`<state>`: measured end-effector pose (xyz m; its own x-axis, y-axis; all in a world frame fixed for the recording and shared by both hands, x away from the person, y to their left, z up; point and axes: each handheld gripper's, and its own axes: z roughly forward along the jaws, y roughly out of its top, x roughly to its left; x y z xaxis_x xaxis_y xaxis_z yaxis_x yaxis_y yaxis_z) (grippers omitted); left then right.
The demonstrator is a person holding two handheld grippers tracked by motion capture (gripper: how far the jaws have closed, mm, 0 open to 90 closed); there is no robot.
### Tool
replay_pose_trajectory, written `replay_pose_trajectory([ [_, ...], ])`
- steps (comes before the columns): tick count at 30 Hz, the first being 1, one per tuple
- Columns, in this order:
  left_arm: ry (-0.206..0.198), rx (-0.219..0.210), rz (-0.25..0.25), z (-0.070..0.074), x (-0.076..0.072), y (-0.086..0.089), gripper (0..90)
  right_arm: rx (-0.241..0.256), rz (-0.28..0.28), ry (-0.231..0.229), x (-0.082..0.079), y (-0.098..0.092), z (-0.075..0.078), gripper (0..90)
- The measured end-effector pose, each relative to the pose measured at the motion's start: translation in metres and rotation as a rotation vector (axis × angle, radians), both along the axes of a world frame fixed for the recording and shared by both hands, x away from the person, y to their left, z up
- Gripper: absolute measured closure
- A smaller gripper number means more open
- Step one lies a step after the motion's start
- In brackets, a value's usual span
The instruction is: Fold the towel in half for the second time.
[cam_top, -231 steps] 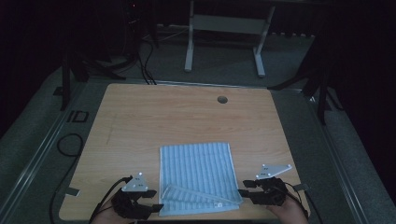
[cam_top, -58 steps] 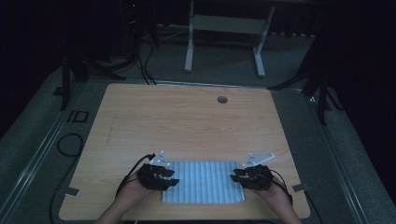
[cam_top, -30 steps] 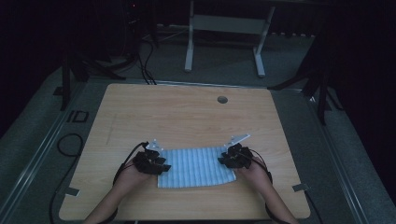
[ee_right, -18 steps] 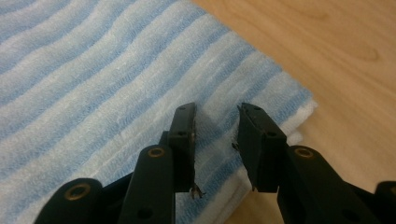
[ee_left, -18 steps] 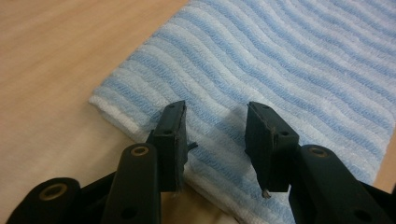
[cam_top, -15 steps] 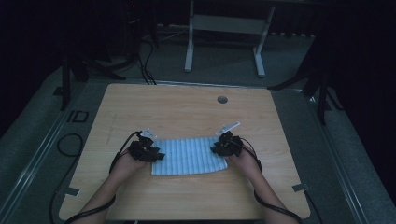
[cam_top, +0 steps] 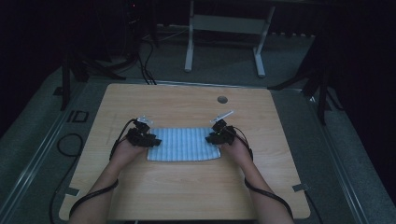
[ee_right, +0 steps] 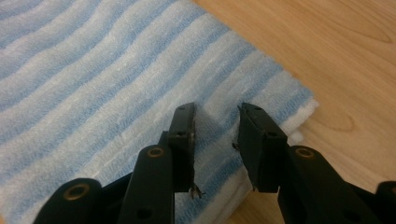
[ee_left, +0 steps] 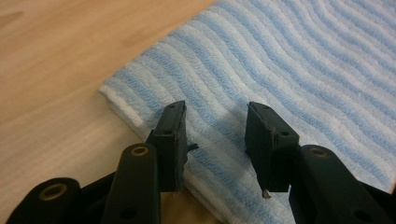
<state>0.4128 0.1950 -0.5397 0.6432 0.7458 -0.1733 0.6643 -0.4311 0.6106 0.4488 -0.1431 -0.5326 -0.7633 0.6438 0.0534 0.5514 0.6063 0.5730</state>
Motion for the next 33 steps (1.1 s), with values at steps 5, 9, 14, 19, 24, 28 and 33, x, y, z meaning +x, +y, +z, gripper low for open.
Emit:
replay_pose_trajectory([
  [5,-0.004,-0.024,0.019,-0.001,0.003,0.002,57.8,-0.010,-0.005,-0.003,0.004,0.002,0.001,64.4],
  [9,-0.016,-0.036,0.017,0.004,-0.003,0.003,54.5,0.007,-0.004,-0.002,0.001,0.002,0.006,58.2],
  [14,-0.032,-0.077,0.003,0.012,-0.014,0.003,46.7,0.026,0.022,-0.008,-0.007,0.001,0.014,47.0],
  [19,-0.034,-0.119,-0.039,0.013,-0.027,0.005,34.4,0.115,0.021,-0.010,-0.019,-0.006,0.020,25.8],
  [24,-0.050,-0.146,-0.012,0.011,-0.037,0.010,22.3,0.119,0.039,-0.040,-0.031,-0.011,0.017,12.9],
  [28,-0.038,-0.135,-0.040,0.008,-0.047,0.013,14.3,0.140,0.032,-0.062,-0.037,-0.017,0.013,12.6],
  [33,-0.115,-0.084,-0.029,0.003,-0.061,0.014,2.3,0.159,0.025,-0.111,-0.043,-0.026,0.010,12.6],
])
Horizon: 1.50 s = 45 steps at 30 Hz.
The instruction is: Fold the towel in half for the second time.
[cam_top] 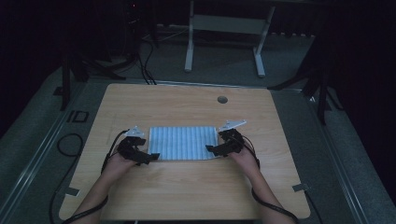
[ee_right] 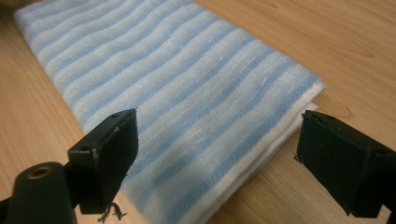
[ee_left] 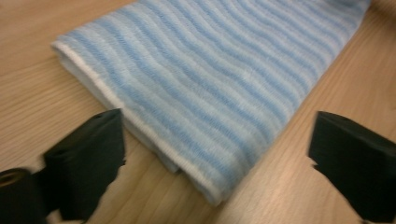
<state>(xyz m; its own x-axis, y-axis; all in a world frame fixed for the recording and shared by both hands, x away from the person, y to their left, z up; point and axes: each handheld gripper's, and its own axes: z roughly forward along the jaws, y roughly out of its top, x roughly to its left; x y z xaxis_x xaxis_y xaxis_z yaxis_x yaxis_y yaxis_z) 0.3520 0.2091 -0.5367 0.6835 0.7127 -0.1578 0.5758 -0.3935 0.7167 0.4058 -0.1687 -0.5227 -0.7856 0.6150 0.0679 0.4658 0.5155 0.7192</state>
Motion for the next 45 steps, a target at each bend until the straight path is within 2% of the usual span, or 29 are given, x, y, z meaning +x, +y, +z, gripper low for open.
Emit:
replay_pose_trajectory([
  [2,-0.029,0.005,0.017,-0.001,-0.005,0.003,2.3,0.009,0.002,-0.021,-0.003,-0.005,-0.001,12.6],
  [4,-0.019,-0.028,0.021,-0.003,-0.010,0.007,2.2,0.022,0.002,-0.034,-0.007,-0.010,-0.002,12.6],
  [8,-0.033,-0.002,0.033,-0.008,-0.021,0.013,1.5,0.046,-0.009,-0.054,-0.015,-0.022,-0.003,12.6],
  [9,-0.035,-0.010,0.038,-0.009,-0.024,0.016,1.5,0.047,-0.010,-0.056,-0.017,-0.025,-0.003,12.6],
  [11,-0.046,-0.016,0.068,-0.010,-0.029,0.022,1.5,0.023,0.000,-0.060,-0.021,-0.030,-0.005,12.6],
  [13,-0.046,-0.043,0.105,-0.010,-0.034,0.029,1.5,0.008,0.009,-0.060,-0.024,-0.034,-0.007,12.6],
  [16,-0.076,-0.020,0.132,-0.010,-0.042,0.035,1.5,-0.002,0.003,-0.060,-0.029,-0.043,-0.010,12.6],
  [20,-0.069,-0.025,0.142,-0.010,-0.052,0.043,1.5,-0.012,-0.012,-0.075,-0.038,-0.054,-0.014,12.6],
  [23,-0.064,-0.027,0.155,-0.012,-0.059,0.049,1.6,-0.007,-0.048,-0.120,-0.048,-0.064,-0.016,12.6],
  [25,-0.051,-0.044,0.158,-0.014,-0.064,0.053,1.6,0.004,-0.069,-0.124,-0.053,-0.073,-0.017,12.7],
  [30,-0.055,-0.053,0.187,-0.016,-0.081,0.064,1.6,0.014,-0.112,-0.127,-0.066,-0.093,-0.019,12.8],
  [33,-0.072,-0.071,0.212,-0.017,-0.090,0.070,1.6,0.028,-0.159,-0.141,-0.076,-0.104,-0.023,13.1],
  [34,-0.077,-0.075,0.215,-0.017,-0.093,0.071,1.6,0.018,-0.178,-0.157,-0.080,-0.108,-0.023,13.2],
  [36,-0.093,-0.080,0.208,-0.017,-0.098,0.074,1.6,0.037,-0.191,-0.151,-0.084,-0.114,-0.022,13.1],
  [38,-0.115,-0.093,0.221,-0.017,-0.102,0.077,1.6,0.046,-0.220,-0.166,-0.087,-0.120,-0.020,13.1],
  [40,-0.136,-0.104,0.232,-0.016,-0.105,0.080,1.6,0.025,-0.258,-0.149,-0.087,-0.127,-0.021,13.1],
  [43,-0.146,-0.093,0.242,-0.017,-0.107,0.081,1.6,0.054,-0.321,-0.141,-0.089,-0.138,-0.022,13.1],
  [45,-0.146,-0.075,0.239,-0.018,-0.108,0.081,1.6,0.066,-0.339,-0.146,-0.093,-0.144,-0.021,13.2],
])
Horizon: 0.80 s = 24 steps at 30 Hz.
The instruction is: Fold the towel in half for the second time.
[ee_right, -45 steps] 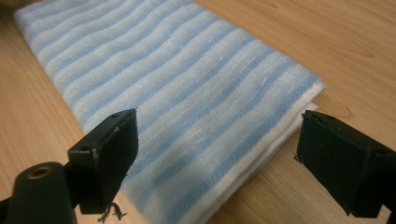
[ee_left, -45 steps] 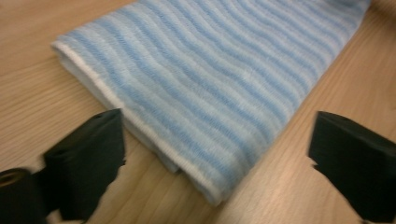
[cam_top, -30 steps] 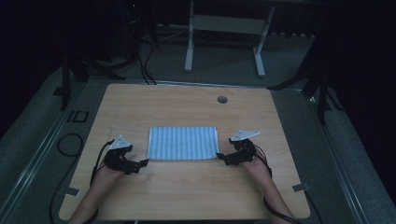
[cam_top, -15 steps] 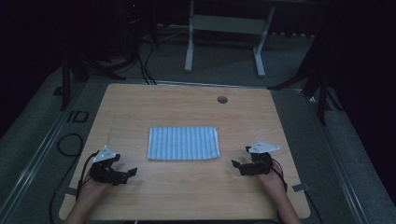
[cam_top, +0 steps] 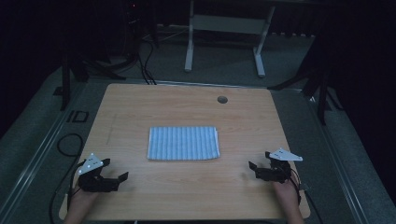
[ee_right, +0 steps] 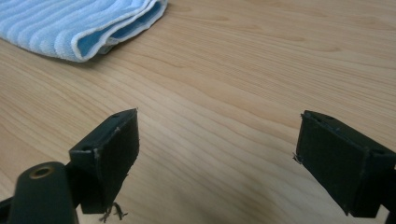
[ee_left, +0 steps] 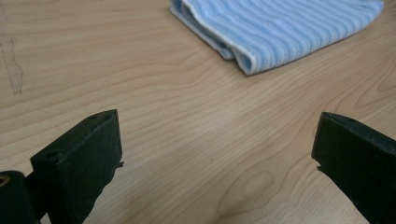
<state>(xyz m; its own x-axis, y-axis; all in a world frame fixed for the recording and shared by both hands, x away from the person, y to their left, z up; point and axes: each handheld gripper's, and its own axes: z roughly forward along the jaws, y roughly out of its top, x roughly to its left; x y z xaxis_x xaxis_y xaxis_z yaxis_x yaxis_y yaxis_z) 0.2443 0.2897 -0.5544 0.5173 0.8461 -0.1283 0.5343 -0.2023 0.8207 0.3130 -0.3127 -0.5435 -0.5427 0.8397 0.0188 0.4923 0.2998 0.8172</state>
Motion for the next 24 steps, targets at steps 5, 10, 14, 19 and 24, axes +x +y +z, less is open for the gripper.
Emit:
replay_pose_trajectory([
  [5,0.015,0.014,0.028,-0.001,-0.002,0.001,1.6,0.025,-0.055,-0.029,-0.011,-0.015,-0.001,13.1],
  [10,0.006,0.028,0.107,-0.004,-0.004,0.003,1.6,0.028,-0.089,-0.075,-0.023,-0.025,0.001,13.5],
  [14,-0.016,0.022,0.135,-0.002,-0.005,0.004,1.6,0.042,-0.132,-0.101,-0.026,-0.033,0.000,13.5],
  [19,-0.033,0.027,0.156,-0.003,-0.005,0.005,1.6,0.054,-0.170,-0.102,-0.025,-0.041,-0.001,13.5],
  [24,-0.051,-0.013,0.169,-0.002,-0.007,0.009,1.6,0.069,-0.193,-0.096,-0.024,-0.044,-0.001,13.6],
])
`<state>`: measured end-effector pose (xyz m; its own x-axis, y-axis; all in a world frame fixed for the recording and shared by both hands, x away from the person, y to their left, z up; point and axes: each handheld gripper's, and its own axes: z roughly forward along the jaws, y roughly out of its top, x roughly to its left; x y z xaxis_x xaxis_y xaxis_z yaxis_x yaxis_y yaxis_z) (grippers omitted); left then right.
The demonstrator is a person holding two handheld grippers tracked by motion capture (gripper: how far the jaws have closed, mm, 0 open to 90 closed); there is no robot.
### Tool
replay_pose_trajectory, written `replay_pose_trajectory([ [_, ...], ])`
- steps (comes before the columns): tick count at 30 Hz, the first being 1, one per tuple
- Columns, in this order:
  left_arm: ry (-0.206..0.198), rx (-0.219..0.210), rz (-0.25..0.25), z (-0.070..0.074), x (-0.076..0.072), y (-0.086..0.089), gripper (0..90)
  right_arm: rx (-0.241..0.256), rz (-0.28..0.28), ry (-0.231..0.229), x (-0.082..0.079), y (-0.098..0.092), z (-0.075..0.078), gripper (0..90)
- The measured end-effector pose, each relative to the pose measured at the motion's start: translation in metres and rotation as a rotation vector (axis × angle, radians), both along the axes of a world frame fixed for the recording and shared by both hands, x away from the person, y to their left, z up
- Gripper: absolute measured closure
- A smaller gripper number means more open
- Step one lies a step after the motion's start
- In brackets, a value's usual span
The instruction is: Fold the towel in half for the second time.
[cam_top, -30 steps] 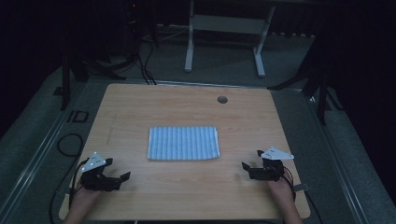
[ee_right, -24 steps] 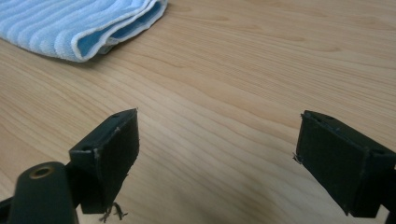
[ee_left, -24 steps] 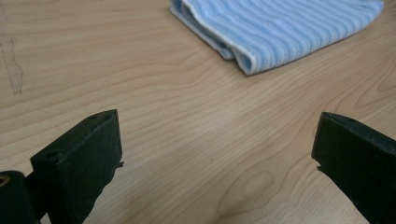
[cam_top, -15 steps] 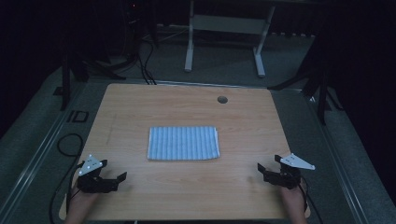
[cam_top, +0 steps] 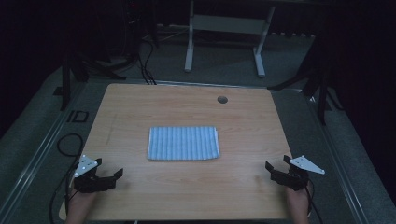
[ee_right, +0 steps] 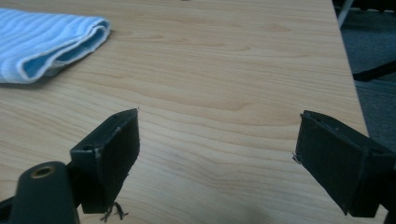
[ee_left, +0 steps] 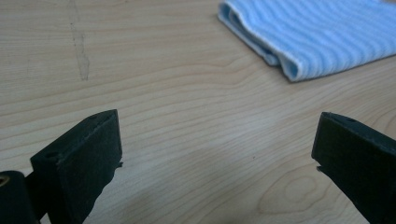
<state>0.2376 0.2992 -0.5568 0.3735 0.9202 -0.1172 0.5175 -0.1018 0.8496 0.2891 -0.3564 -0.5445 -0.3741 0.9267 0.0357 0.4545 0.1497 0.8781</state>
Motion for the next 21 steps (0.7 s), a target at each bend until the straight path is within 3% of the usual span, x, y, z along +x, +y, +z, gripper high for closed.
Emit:
replay_pose_trajectory([
  [4,-0.011,-0.044,0.014,0.0010,-0.0007,0.0053,1.6,-0.010,-0.027,0.016,0.0019,-0.0006,-0.0017,13.9],
  [8,-0.038,-0.047,0.012,0.0010,-0.0013,0.0057,1.6,-0.014,-0.043,0.020,0.0029,0.0008,-0.0020,13.9],
  [21,-0.016,-0.060,0.012,-0.0001,-0.0001,0.0065,1.6,-0.049,-0.044,0.038,0.0047,0.0025,-0.0051,13.9],
])
